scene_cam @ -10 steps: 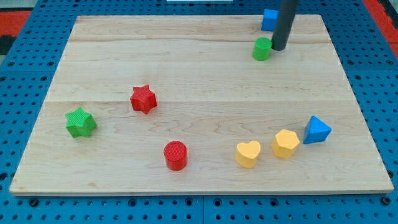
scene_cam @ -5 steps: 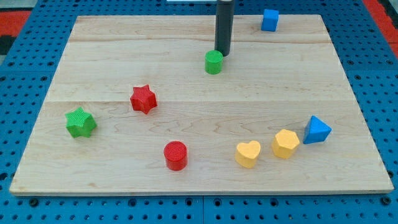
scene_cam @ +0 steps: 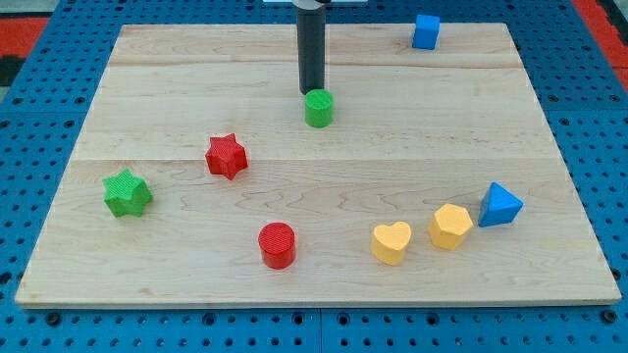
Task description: Move the green circle to the center of the board
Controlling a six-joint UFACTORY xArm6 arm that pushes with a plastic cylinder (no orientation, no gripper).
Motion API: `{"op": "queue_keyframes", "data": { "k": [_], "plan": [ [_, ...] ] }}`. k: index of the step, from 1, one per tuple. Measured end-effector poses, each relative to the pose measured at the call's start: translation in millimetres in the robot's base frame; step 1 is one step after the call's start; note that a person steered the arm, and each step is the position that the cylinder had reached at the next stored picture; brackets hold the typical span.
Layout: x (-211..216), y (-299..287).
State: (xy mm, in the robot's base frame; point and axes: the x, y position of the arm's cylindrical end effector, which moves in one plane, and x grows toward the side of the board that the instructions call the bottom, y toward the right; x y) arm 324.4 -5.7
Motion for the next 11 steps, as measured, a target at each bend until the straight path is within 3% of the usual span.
{"op": "queue_keyframes", "data": {
  "k": [5, 11],
  "plan": [
    [1, 26],
    [37, 34]
  ]
}}
